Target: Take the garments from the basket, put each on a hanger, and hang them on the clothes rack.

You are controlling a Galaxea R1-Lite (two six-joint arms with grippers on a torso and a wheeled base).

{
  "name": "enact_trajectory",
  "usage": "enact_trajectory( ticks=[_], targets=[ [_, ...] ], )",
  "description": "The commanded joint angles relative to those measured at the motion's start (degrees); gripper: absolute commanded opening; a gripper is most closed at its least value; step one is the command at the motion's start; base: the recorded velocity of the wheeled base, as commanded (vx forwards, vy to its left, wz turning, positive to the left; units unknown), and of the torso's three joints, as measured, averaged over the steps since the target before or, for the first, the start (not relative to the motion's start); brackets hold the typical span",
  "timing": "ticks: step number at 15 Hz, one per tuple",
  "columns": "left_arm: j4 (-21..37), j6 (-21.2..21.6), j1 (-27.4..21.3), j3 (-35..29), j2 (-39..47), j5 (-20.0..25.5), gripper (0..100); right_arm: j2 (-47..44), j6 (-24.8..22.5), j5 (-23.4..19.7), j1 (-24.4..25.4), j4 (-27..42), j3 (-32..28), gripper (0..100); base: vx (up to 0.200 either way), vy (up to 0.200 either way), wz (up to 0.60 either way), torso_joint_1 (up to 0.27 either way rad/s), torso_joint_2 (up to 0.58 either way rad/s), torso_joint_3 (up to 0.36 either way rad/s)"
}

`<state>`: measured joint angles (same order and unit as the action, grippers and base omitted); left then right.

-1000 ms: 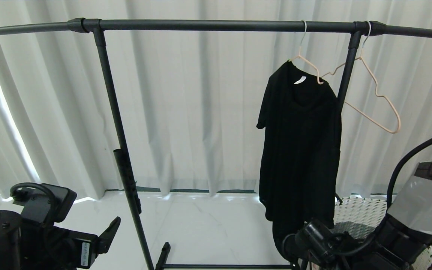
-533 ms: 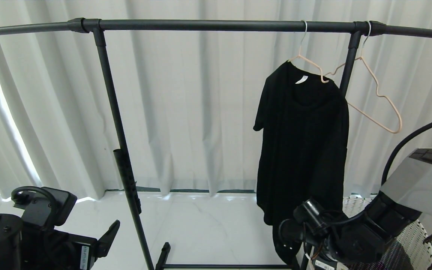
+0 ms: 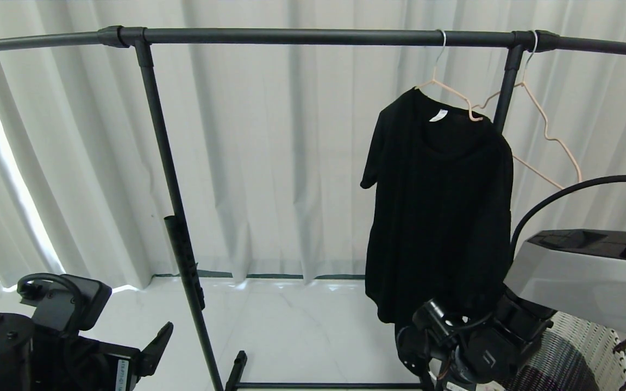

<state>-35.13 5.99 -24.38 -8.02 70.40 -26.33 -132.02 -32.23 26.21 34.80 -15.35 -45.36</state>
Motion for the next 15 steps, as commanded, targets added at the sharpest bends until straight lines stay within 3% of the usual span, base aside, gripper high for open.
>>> enact_trajectory(
  ticks=[1,11,12,15],
  targets=[
    [-0.02,-0.01,0.04,0.2,0.09,-0.04,100,-1.66,-0.02,0.07,-1.41,-0.91,0.1,100,0.0,0.0,0.0,0.0,0.0,0.0],
    [-0.11,0.08,0.04,0.2,-0.26,-0.21,100,-1.75,-0.02,2.35,-1.67,-3.11,0.54,100,0.0,0.0,0.0,0.0,0.0,0.0],
    [-0.02,0.08,0.04,0.2,-0.7,-0.21,100,-1.75,-0.02,2.35,-1.67,-3.28,0.8,0,0.0,0.0,0.0,0.0,0.0,0.0],
    [-0.02,0.08,0.04,0.73,-1.67,-0.3,100,-1.39,0.06,3.23,-1.32,-3.37,1.33,0,0.0,0.0,0.0,0.0,0.0,0.0]
  ],
)
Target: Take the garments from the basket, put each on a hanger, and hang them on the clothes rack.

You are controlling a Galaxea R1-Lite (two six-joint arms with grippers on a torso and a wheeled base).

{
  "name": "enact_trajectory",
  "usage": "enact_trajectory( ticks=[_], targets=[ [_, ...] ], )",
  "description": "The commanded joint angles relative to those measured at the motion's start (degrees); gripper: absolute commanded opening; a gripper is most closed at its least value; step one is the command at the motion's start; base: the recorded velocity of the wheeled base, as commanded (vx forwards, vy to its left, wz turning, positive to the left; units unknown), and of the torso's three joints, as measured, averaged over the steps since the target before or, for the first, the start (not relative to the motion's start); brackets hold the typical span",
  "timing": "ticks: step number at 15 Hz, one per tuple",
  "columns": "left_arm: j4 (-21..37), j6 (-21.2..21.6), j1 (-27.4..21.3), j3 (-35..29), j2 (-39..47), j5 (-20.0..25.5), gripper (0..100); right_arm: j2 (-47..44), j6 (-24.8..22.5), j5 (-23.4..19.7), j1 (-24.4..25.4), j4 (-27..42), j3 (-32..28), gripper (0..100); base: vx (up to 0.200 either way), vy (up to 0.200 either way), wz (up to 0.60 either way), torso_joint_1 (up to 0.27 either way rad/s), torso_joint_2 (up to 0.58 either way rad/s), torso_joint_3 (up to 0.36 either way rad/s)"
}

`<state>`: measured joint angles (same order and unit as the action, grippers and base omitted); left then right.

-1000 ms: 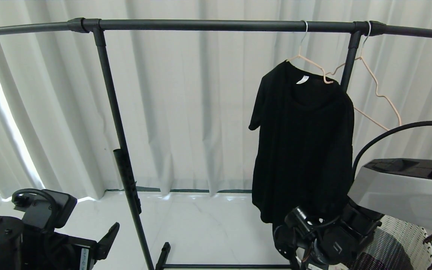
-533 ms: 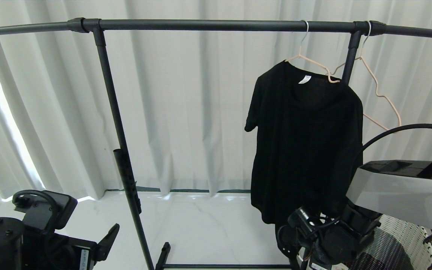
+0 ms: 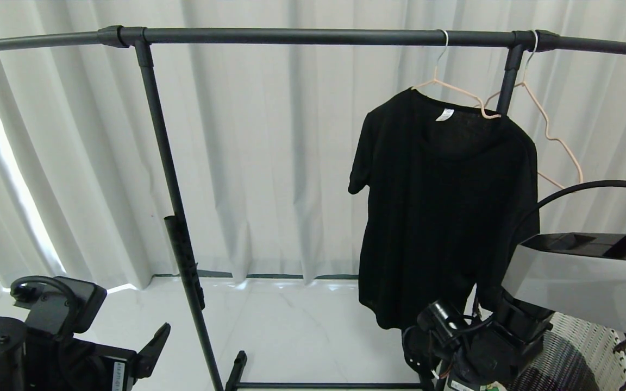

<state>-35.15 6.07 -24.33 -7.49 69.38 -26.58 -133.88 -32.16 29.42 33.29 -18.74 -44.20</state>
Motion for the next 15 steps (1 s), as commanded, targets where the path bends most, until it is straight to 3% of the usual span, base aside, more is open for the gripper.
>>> enact_trajectory(
  ticks=[1,3,6,8,10,12,15],
  targets=[
    [-0.01,-0.01,-0.01,0.54,-0.73,-0.06,100,1.07,0.08,0.73,0.72,0.02,0.43,0,0.0,0.0,0.0,0.0,0.0,0.0],
    [-0.01,-0.01,-0.01,1.16,-0.73,-0.06,100,4.59,-0.01,0.55,2.74,0.98,2.19,0,0.0,0.0,0.0,0.0,0.0,0.0],
    [-0.01,-0.36,-0.01,1.68,-0.56,0.03,100,12.5,0.08,0.55,7.84,1.33,10.89,0,0.0,0.0,0.0,0.0,0.0,0.0],
    [-0.01,-2.82,-0.01,2.04,-0.12,0.03,100,19.97,0.96,0.82,11.62,1.25,18.1,0,0.0,0.0,0.0,0.0,0.0,0.0],
    [-0.01,-5.1,0.16,2.3,0.94,0.03,100,27.79,3.42,0.91,13.9,1.6,21.62,0,0.0,0.0,0.0,0.0,0.0,0.0],
    [-0.01,-6.07,0.16,2.48,1.55,0.03,100,37.72,4.21,1.7,13.29,4.94,22.76,0,0.0,0.0,0.0,0.0,0.0,0.0],
    [-0.01,-6.07,0.16,2.56,1.73,0.21,100,52.49,6.85,1.7,10.04,14.96,19.68,0,0.0,0.0,0.0,0.0,0.0,0.0]
  ],
)
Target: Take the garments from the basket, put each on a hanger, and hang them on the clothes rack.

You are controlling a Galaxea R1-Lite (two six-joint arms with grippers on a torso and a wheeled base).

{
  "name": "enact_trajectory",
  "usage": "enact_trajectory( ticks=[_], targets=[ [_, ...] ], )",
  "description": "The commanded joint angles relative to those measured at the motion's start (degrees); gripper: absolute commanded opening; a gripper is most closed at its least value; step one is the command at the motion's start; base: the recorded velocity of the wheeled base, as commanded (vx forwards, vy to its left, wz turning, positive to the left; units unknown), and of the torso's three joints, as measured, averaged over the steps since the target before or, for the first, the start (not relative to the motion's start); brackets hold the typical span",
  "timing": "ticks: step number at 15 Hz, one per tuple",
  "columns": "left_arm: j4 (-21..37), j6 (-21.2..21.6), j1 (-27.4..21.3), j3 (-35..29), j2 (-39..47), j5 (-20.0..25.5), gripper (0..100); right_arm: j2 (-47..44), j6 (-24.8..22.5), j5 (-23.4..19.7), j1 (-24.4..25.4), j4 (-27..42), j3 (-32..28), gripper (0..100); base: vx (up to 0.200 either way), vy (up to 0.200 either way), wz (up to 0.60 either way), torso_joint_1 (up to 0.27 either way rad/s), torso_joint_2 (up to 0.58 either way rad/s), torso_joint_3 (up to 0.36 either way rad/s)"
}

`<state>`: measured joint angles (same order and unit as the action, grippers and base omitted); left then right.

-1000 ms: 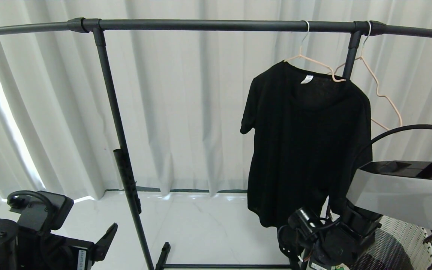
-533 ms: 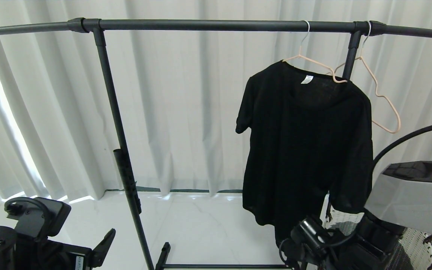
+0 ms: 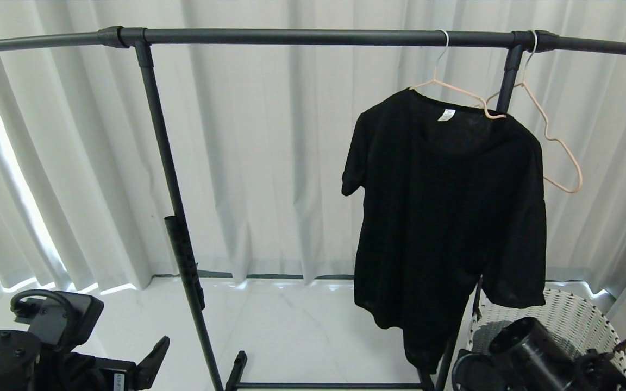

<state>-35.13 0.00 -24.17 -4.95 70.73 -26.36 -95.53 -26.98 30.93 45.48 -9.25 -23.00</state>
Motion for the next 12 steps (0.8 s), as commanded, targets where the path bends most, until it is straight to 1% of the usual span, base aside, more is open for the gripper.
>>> enact_trajectory(
  ticks=[1,2,3,4,6,7,8,9,12],
  targets=[
    [-0.02,0.0,0.0,0.03,0.37,-0.01,100,18.45,3.34,-0.08,-3.21,8.29,-2.66,0,0.0,0.0,0.0,0.0,0.0,0.0],
    [-0.02,0.09,0.0,0.03,0.37,-0.01,100,20.99,5.27,-0.08,-3.82,9.6,-3.36,0,0.0,0.0,0.0,0.0,0.0,0.0],
    [-0.02,0.09,-0.08,0.03,0.29,-0.01,100,24.07,8.17,-0.08,-4.53,11.27,-4.59,0,0.0,0.0,0.0,0.0,0.0,0.0],
    [-0.02,0.09,-0.08,-0.06,0.29,-0.01,100,27.94,13.09,0.01,-6.37,14.35,-8.2,0,0.0,0.0,0.0,0.0,0.0,0.0],
    [-0.02,0.09,-0.35,0.03,0.37,0.08,100,30.22,17.84,-0.08,-9.89,20.33,-16.11,0,0.0,0.0,0.0,0.0,0.0,0.0],
    [-0.02,0.09,-0.7,0.03,0.37,0.08,100,30.22,19.24,-0.08,-11.29,22.79,-19.97,0,0.0,0.0,0.0,0.0,0.0,0.0],
    [-0.02,0.09,-1.4,0.03,0.2,0.34,100,30.13,19.59,-0.08,-12.35,24.99,-23.23,0,0.0,0.0,0.0,0.0,0.0,0.0],
    [-0.02,0.09,-2.11,-0.06,0.11,0.87,100,30.05,19.68,-0.17,-12.88,26.22,-24.9,0,-0.2,0.0,0.0,0.007,0.0,0.002],
    [-0.02,0.18,-3.42,-0.85,0.2,1.22,100,29.61,19.68,-0.08,-12.88,26.39,-25.51,0,-0.2,0.0,0.0,0.002,0.0,0.002]
  ],
)
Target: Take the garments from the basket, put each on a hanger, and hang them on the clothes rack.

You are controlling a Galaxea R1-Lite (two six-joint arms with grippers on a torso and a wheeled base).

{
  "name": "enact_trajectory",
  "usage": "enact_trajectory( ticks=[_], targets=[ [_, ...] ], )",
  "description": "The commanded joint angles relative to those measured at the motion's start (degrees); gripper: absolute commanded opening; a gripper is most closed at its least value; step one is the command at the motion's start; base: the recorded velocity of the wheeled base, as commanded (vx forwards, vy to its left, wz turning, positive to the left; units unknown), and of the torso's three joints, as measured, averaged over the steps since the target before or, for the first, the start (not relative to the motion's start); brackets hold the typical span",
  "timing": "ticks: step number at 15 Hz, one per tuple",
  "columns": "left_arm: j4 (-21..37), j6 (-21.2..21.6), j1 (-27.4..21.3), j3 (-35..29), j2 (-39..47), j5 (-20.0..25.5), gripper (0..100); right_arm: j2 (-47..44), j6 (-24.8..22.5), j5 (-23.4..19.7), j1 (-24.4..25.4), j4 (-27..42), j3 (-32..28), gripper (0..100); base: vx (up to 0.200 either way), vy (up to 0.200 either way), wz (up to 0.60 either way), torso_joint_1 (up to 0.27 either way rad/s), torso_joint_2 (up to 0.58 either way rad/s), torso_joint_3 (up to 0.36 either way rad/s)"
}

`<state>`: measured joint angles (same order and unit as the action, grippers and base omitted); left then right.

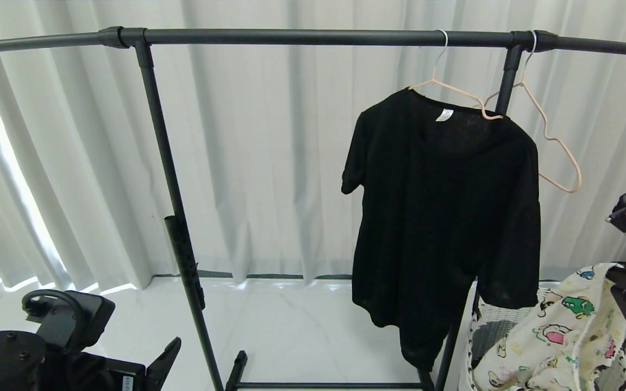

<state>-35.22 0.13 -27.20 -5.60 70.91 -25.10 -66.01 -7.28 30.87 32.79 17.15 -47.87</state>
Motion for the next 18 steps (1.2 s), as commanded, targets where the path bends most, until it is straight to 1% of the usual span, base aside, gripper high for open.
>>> enact_trajectory(
  ticks=[1,8,10,12,14,15,16,18],
  targets=[
    [-0.03,0.04,-0.58,-0.21,0.02,-0.04,100,-0.35,-0.11,-0.19,-0.19,-0.1,-0.91,0,-0.2,0.0,0.0,0.017,0.0,-0.002],
    [-0.03,0.04,-1.02,-0.38,-0.16,0.93,100,-5.53,-0.11,-0.46,0.61,-0.1,-6.18,0,-0.2,0.0,0.0,0.002,0.0,0.005],
    [-0.03,0.04,-2.86,-0.82,-0.34,1.81,100,-7.2,-0.02,-1.25,1.22,-0.19,-7.67,0,0.0,0.0,0.0,0.0,0.0,0.0],
    [-0.11,-0.22,-8.13,-3.72,-0.6,6.03,100,-9.22,0.07,-2.65,2.63,-0.89,-8.29,0,0.0,0.0,0.0,0.0,0.0,0.0],
    [-0.9,-3.47,-13.32,-10.66,-0.51,13.06,100,-11.16,0.16,-3.71,3.95,-2.83,-9.78,0,0.0,0.0,0.0,0.0,0.0,0.0],
    [-0.9,-4.18,-14.38,-12.51,-0.25,14.64,100,-11.77,0.33,-3.88,4.21,-3.27,-10.4,0,0.0,0.0,0.0,0.0,0.0,0.0],
    [-0.9,-4.44,-16.4,-15.67,1.42,17.45,100,-13.18,0.77,-4.68,4.82,-4.23,-11.98,0,0.0,0.0,0.0,0.0,0.0,0.0],
    [-0.99,-4.53,-22.11,-19.8,7.75,18.07,100,-16.43,3.41,-6.87,7.29,-4.67,-15.94,0,0.0,0.0,0.0,0.0,0.0,0.0]
  ],
)
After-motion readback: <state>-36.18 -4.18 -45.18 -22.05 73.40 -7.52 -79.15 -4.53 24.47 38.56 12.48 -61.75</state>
